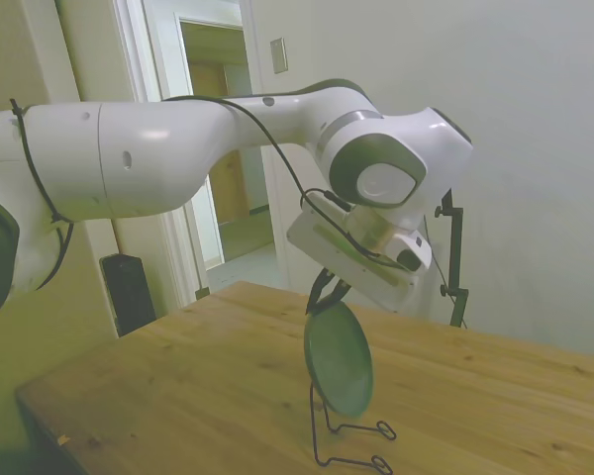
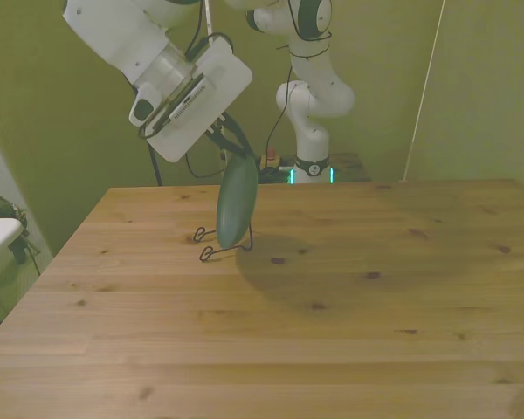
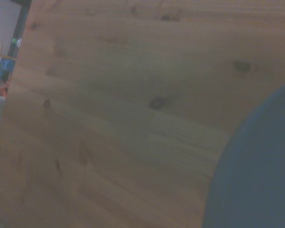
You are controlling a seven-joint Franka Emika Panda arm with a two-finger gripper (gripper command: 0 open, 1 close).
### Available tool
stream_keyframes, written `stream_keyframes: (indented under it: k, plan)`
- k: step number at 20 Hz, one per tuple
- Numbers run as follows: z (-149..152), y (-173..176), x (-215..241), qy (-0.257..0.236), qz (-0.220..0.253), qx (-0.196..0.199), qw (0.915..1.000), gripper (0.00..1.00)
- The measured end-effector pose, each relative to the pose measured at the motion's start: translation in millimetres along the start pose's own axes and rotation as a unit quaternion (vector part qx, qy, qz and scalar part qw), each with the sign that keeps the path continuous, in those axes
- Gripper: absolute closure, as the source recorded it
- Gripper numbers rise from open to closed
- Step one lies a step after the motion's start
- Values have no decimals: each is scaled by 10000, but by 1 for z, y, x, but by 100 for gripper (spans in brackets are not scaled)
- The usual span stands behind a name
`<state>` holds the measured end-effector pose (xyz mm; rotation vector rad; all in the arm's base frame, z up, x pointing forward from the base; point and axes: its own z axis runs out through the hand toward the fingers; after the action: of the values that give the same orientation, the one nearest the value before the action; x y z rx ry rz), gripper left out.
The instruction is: Unload the plate
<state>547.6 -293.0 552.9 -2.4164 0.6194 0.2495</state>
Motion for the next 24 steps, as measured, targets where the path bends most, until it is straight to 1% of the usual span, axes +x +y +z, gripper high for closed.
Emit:
stream_keyframes:
  k: [3,6,8,11,12,14,18,21,24]
  plan:
    - [-17,-24,-5,219,68,16,9997,100]
    - [-20,-52,0,482,415,-19,9980,100]
    - [-13,-74,10,738,701,-21,9948,100]
    - [11,-111,23,1082,1104,-108,9879,100]
    - [22,-122,28,1231,1219,-192,9847,100]
    - [55,-144,35,1525,1451,-394,9768,100]
    - [139,-175,43,1975,1950,-600,9588,100]
    - [200,-173,47,2339,2195,-887,9430,100]
    - [247,-151,42,2530,2441,-1258,9277,100]
